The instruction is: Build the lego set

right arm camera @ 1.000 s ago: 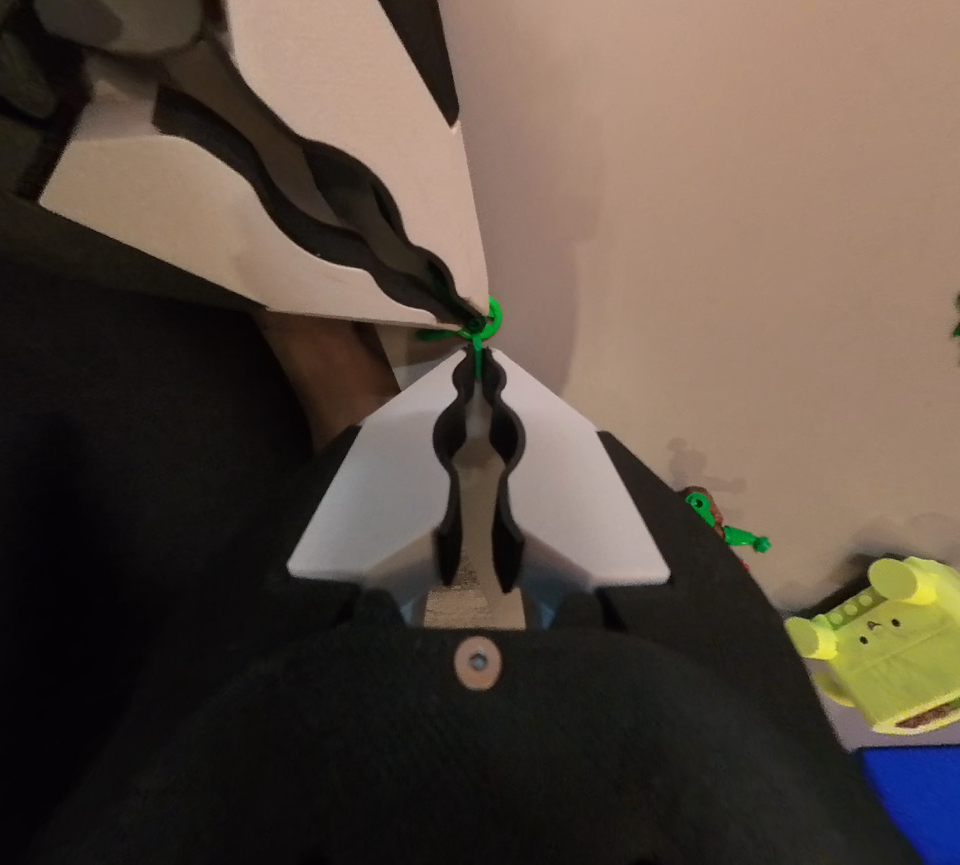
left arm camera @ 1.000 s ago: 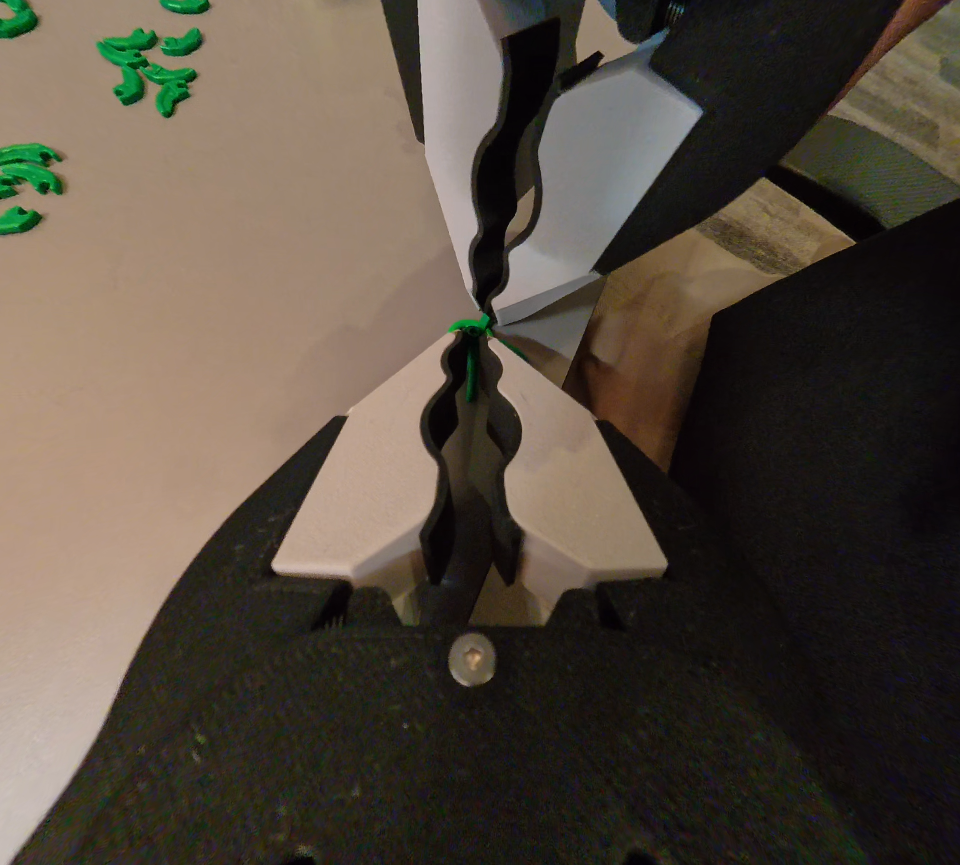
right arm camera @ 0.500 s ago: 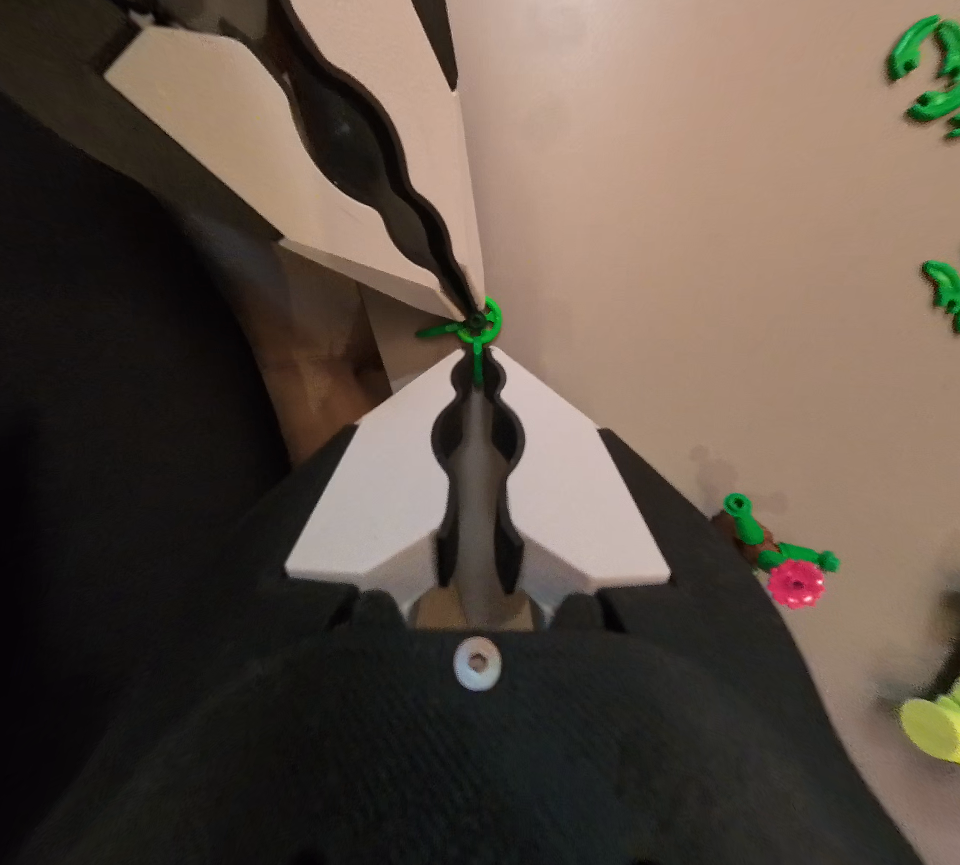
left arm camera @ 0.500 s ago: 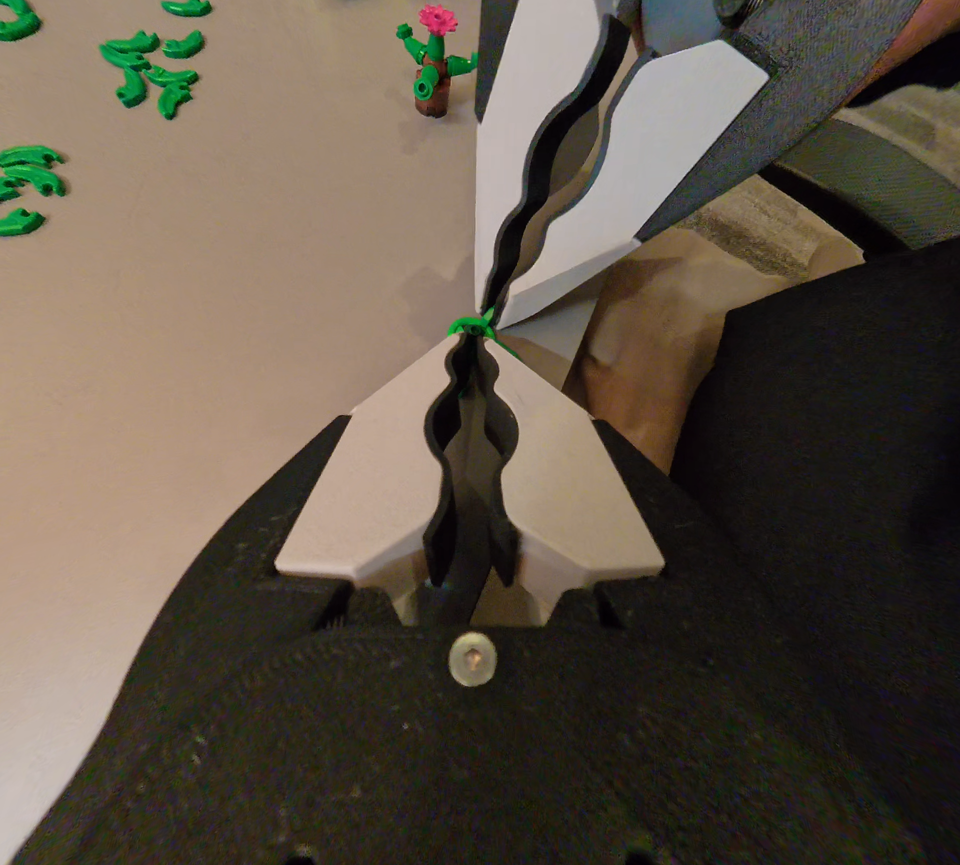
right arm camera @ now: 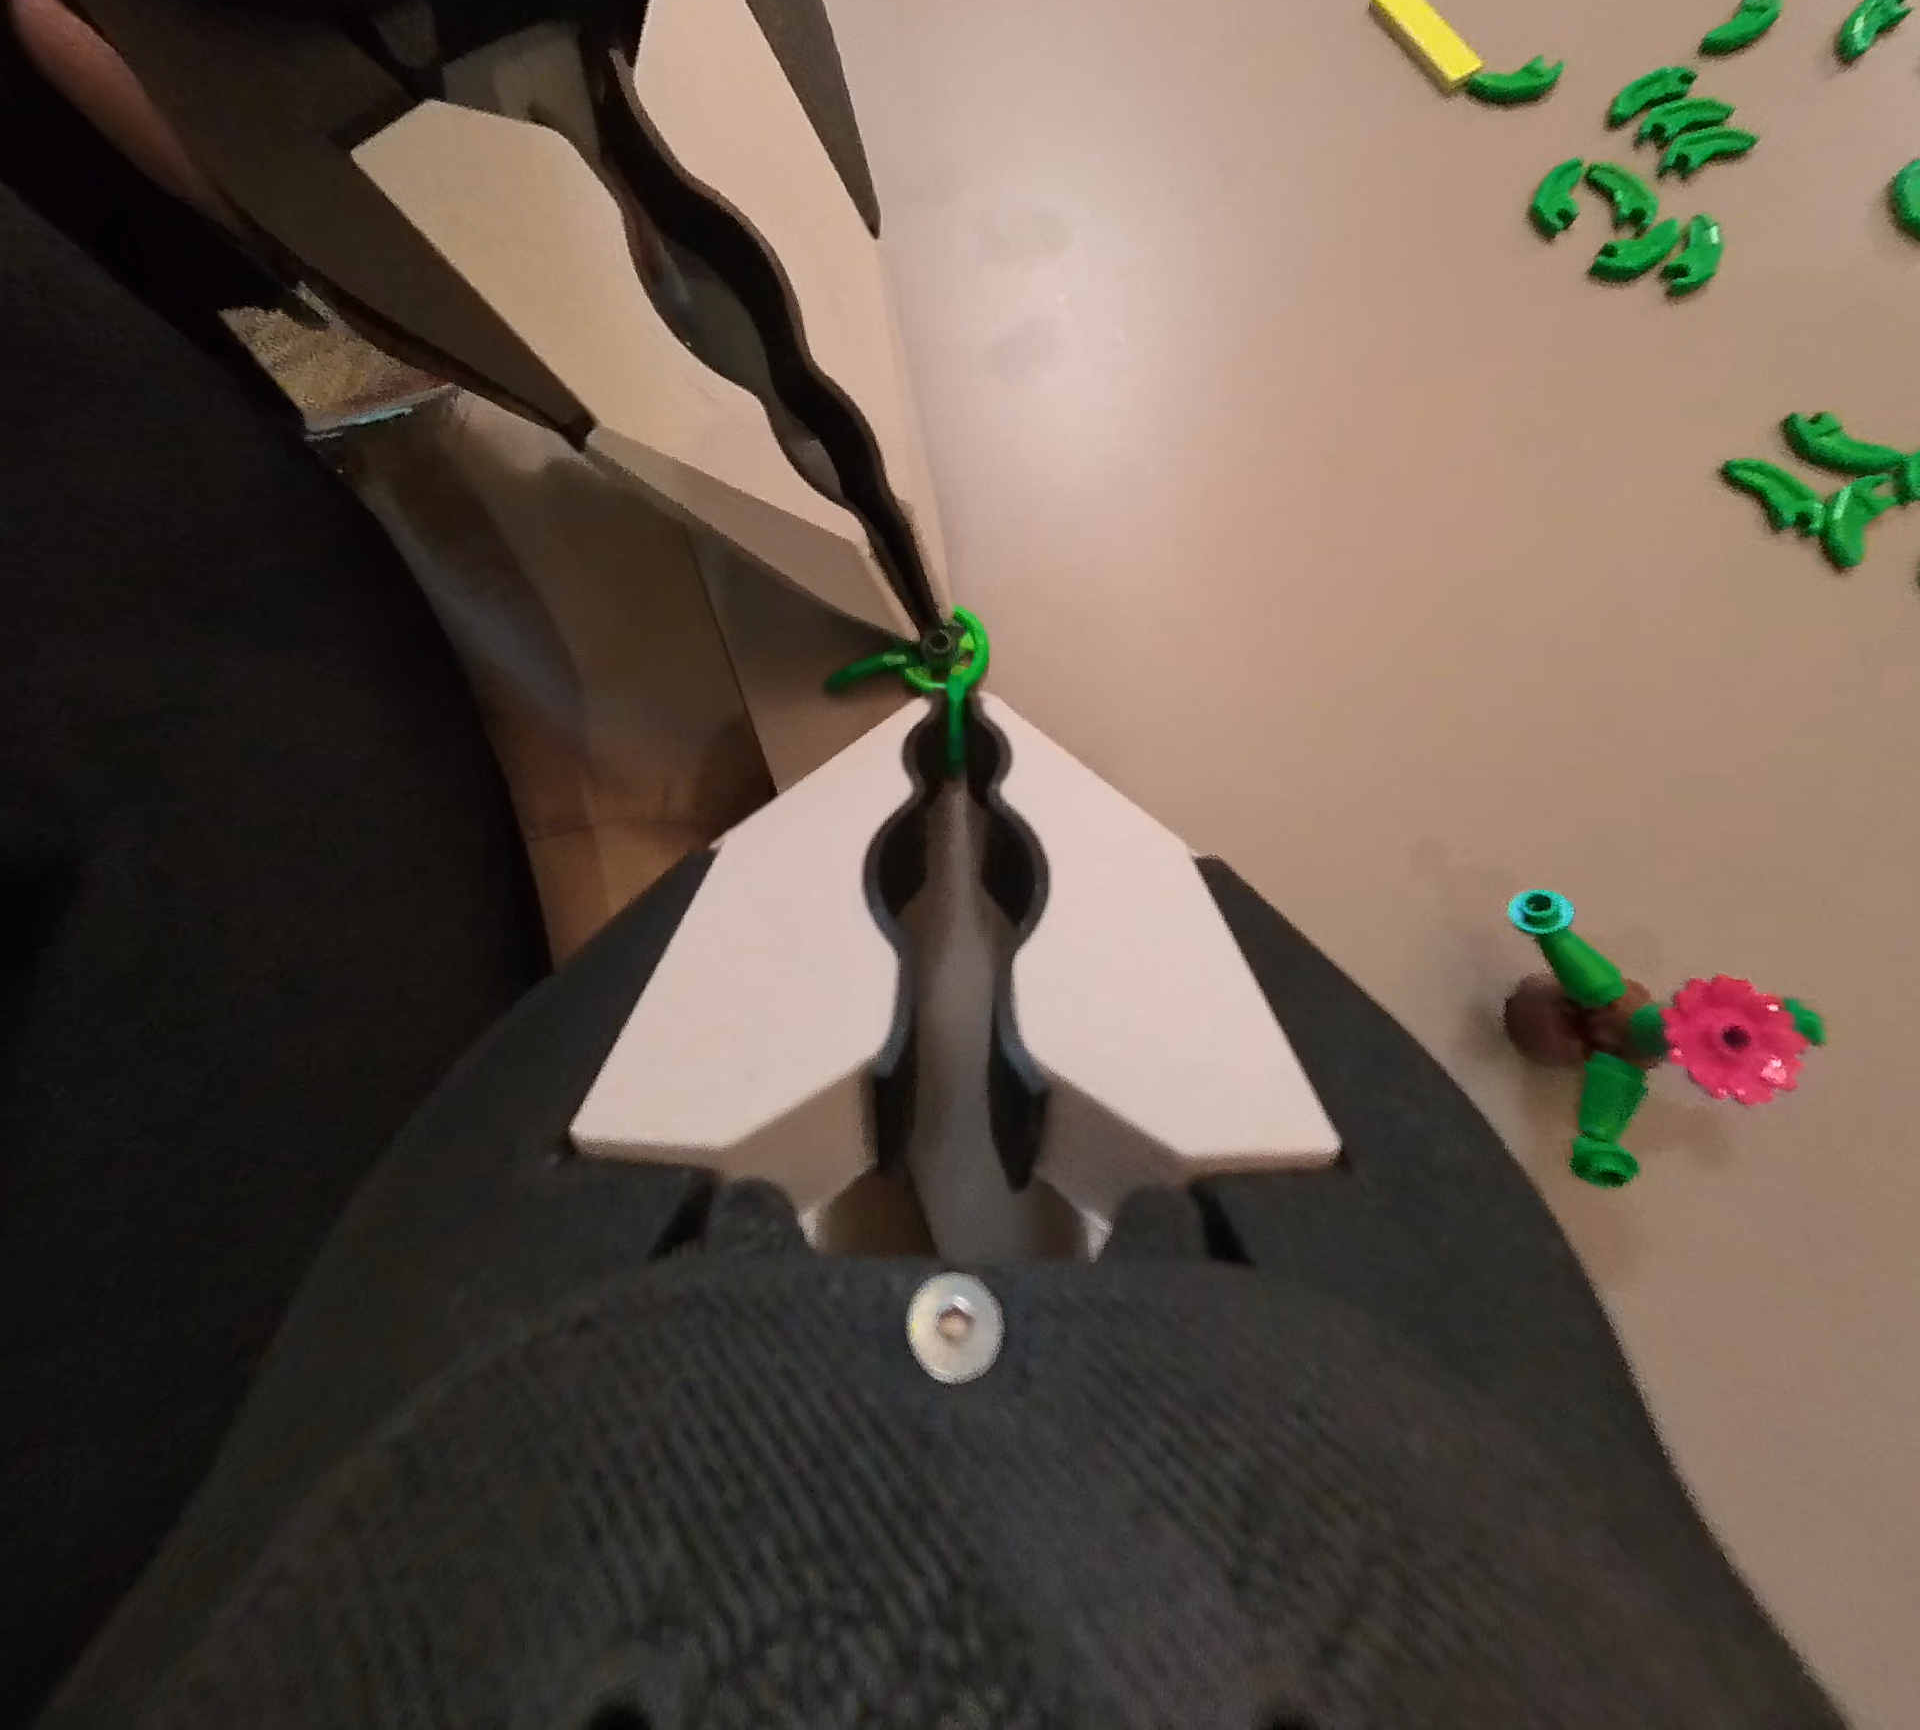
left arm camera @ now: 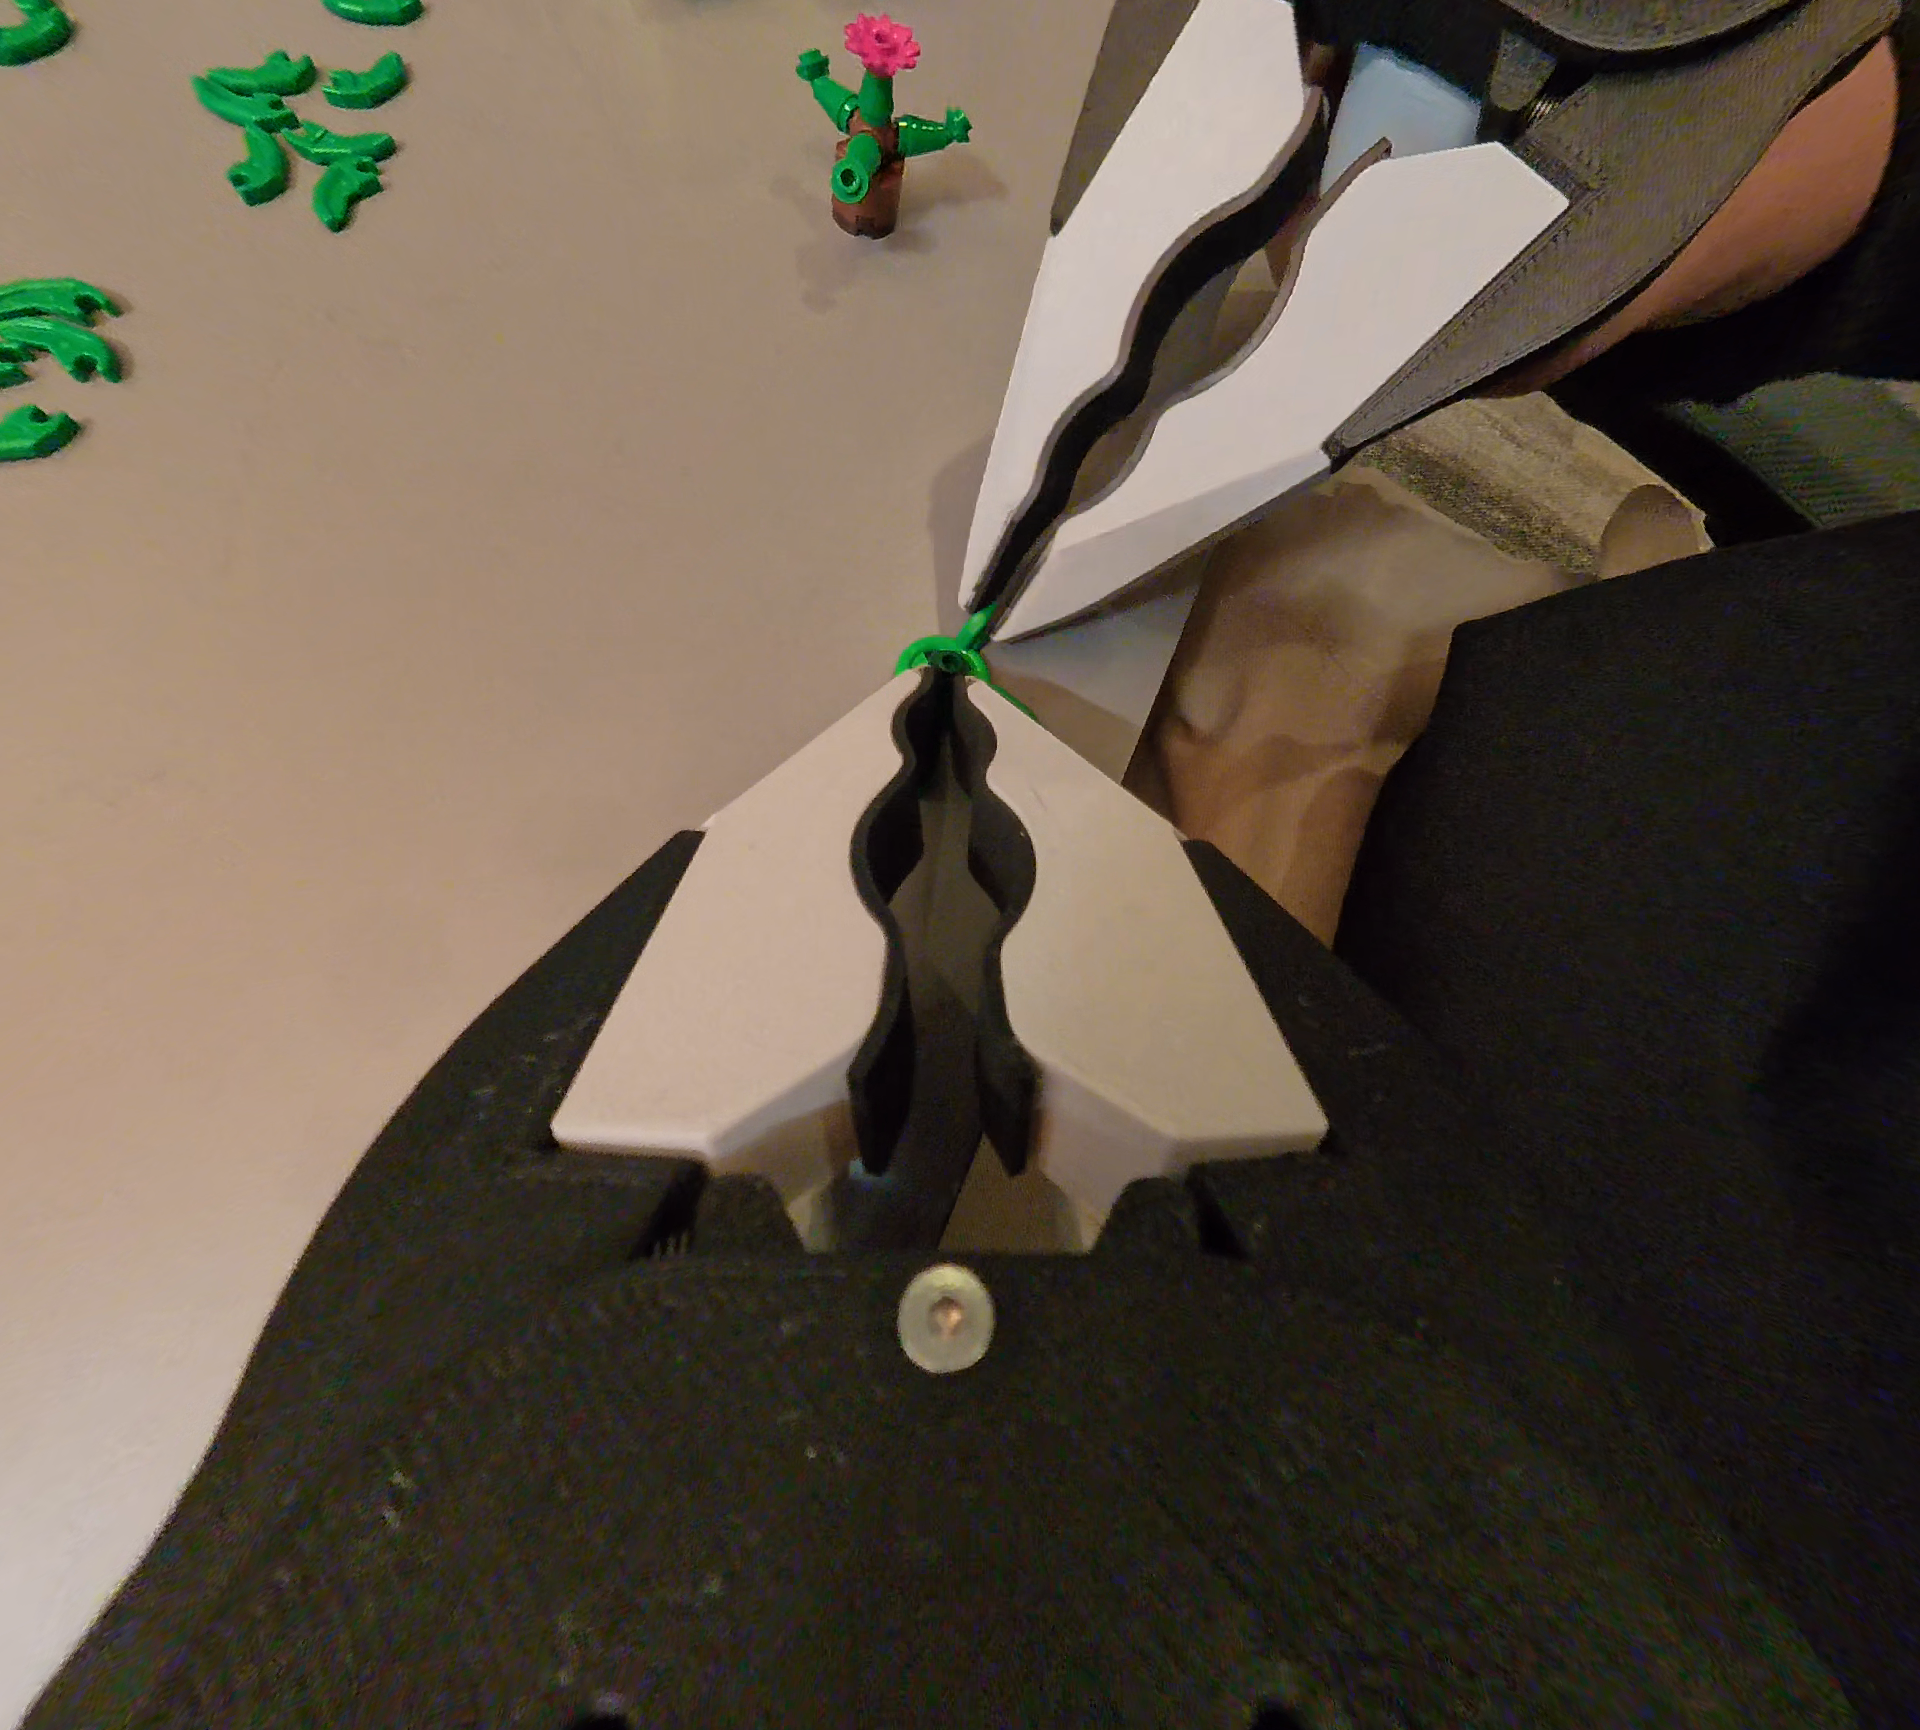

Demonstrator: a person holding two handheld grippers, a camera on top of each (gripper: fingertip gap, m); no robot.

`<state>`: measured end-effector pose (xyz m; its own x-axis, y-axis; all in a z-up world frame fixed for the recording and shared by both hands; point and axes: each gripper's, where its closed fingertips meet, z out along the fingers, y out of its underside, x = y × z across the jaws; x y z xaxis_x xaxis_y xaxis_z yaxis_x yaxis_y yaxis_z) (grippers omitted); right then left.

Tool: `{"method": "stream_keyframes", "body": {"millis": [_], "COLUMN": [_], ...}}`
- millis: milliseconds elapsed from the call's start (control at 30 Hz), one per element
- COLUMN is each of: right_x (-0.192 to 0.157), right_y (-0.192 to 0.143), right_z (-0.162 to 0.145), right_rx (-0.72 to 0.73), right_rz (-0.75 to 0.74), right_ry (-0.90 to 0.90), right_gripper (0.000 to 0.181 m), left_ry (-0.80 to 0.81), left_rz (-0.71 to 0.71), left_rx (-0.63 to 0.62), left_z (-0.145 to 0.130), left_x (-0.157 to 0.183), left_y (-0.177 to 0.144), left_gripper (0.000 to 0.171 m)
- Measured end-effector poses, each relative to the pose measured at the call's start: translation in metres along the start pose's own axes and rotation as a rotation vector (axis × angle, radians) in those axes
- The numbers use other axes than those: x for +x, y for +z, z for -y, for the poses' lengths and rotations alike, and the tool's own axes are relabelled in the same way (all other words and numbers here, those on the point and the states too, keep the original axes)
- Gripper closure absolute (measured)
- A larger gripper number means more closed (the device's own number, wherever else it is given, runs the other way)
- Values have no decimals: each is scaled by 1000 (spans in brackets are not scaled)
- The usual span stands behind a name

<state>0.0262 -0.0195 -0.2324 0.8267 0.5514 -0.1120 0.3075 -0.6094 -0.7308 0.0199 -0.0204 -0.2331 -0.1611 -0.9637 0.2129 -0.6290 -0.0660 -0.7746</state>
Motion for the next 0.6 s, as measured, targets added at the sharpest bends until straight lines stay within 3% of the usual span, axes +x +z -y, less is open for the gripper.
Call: {"method": "stream_keyframes", "body": {"millis": [200,333,600], "right_x": [2,-6,-2], "right_y": [0,-1,0], "right_z": [1,5,3], "right_rx": [4,-38,-206], "right_rz": [-37,10,-63], "right_ry": [-14,72,153], "right_gripper": [180,180,180], "left_ry": [-5,0,-7], "left_rz": [-3,3,7], "left_rx": [2,2,2], "left_z": [0,0,0], "left_x": [0,0,0], "left_y": [0,0,0], "left_gripper": [171,171,171]}}
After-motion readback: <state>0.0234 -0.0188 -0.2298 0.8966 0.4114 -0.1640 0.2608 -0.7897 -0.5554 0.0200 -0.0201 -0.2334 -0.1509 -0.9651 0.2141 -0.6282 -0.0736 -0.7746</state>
